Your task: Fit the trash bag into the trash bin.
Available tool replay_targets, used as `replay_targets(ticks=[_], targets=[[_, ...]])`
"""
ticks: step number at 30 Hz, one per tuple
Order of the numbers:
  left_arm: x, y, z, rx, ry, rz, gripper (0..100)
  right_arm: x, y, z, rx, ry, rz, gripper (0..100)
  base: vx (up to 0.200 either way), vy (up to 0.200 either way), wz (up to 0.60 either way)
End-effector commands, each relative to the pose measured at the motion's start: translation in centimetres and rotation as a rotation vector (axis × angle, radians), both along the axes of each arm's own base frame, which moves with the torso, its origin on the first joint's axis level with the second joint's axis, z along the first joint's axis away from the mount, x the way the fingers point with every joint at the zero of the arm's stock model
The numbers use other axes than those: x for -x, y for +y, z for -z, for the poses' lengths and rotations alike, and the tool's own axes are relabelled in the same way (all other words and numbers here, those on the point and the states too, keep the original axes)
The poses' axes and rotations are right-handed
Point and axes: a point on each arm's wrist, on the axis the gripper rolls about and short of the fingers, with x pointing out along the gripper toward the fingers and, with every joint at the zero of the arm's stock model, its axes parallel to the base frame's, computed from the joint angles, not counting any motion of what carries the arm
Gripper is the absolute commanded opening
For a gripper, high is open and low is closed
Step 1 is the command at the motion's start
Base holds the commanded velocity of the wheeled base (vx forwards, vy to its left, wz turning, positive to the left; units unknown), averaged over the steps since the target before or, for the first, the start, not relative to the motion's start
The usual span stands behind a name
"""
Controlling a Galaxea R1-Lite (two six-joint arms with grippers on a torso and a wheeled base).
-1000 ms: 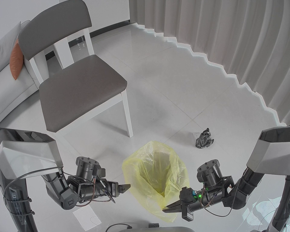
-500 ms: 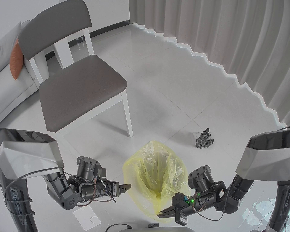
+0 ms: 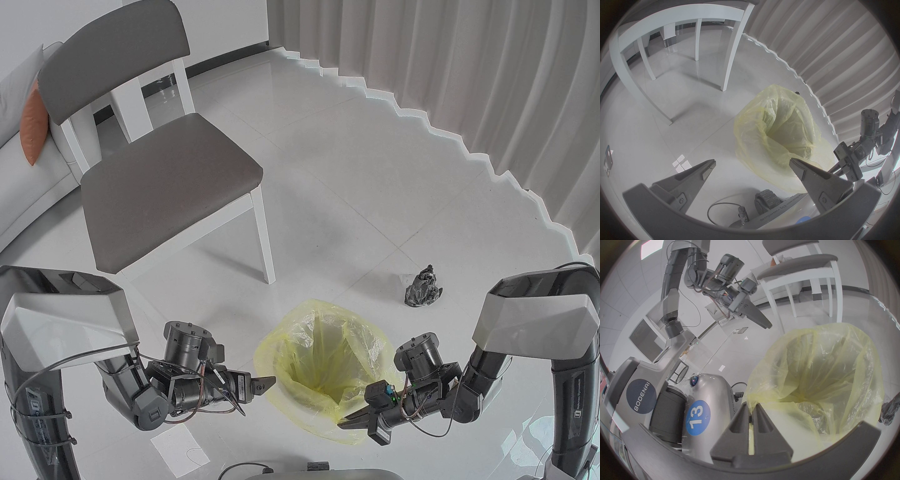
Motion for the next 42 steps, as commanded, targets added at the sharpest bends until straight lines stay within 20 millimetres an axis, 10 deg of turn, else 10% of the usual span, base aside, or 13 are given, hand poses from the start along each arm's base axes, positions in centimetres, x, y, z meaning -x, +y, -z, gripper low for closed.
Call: replay_targets(ticks=[1,14,15,33,42], targets=[[-0.4,-0.6,0.3,0.004,-0.001,0.01,100,-0.5,0.0,1.5,0.016,0.029,0.008,0,0.0,0.0,0.0],[-0.8,-0.7,0.0,0.014,-0.019,0.005,100,-1.4,0.2,2.2,0.013,0.039,0.027,0,0.0,0.0,0.0],[-0.8,-0.6,0.0,0.014,-0.018,0.005,100,-1.3,0.2,2.1,0.012,0.036,0.026,100,0.0,0.0,0.0],[-0.4,-0.6,-0.2,0.013,-0.018,0.006,100,2.0,-2.4,-3.7,-0.052,-0.062,0.055,100,0.0,0.0,0.0],[-0.4,-0.5,-1.5,0.027,-0.056,0.007,100,0.6,-7.2,-9.2,-0.128,-0.158,0.405,100,0.0,0.0,0.0]])
